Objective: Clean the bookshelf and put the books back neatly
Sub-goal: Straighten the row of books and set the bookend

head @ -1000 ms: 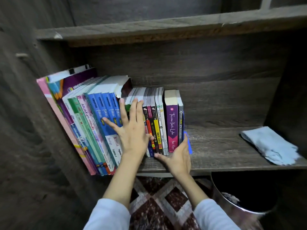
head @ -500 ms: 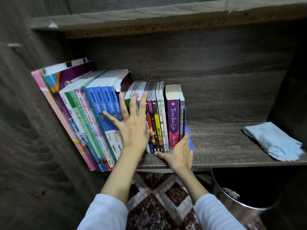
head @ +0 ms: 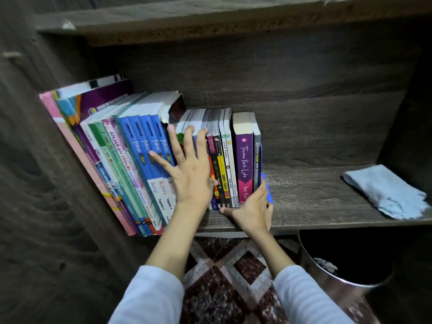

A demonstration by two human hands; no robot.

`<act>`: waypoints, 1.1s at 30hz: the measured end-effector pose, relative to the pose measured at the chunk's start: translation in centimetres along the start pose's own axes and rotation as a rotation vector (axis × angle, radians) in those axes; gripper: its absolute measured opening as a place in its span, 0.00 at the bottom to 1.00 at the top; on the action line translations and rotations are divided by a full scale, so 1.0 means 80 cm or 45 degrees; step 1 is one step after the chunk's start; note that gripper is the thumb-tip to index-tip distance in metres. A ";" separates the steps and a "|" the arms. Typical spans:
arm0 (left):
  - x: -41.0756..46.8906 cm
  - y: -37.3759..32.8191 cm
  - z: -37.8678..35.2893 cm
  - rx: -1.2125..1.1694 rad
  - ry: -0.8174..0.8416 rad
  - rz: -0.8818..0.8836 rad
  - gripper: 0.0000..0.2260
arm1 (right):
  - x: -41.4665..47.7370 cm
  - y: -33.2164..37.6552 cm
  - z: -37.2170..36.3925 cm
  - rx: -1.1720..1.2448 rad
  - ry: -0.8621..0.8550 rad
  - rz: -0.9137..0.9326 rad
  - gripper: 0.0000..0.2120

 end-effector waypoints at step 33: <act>-0.026 -0.012 -0.017 -0.237 0.104 0.040 0.56 | 0.006 -0.013 0.013 0.158 0.191 0.016 0.51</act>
Point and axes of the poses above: each hand's wrist, its own x-axis towards the middle knuckle, its own z-axis out of the back of the hand, y = z × x, the point moved 3 cm from there along x, towards the middle knuckle, and after that the axes turned 1 degree about -x, right-handed, at the moved point
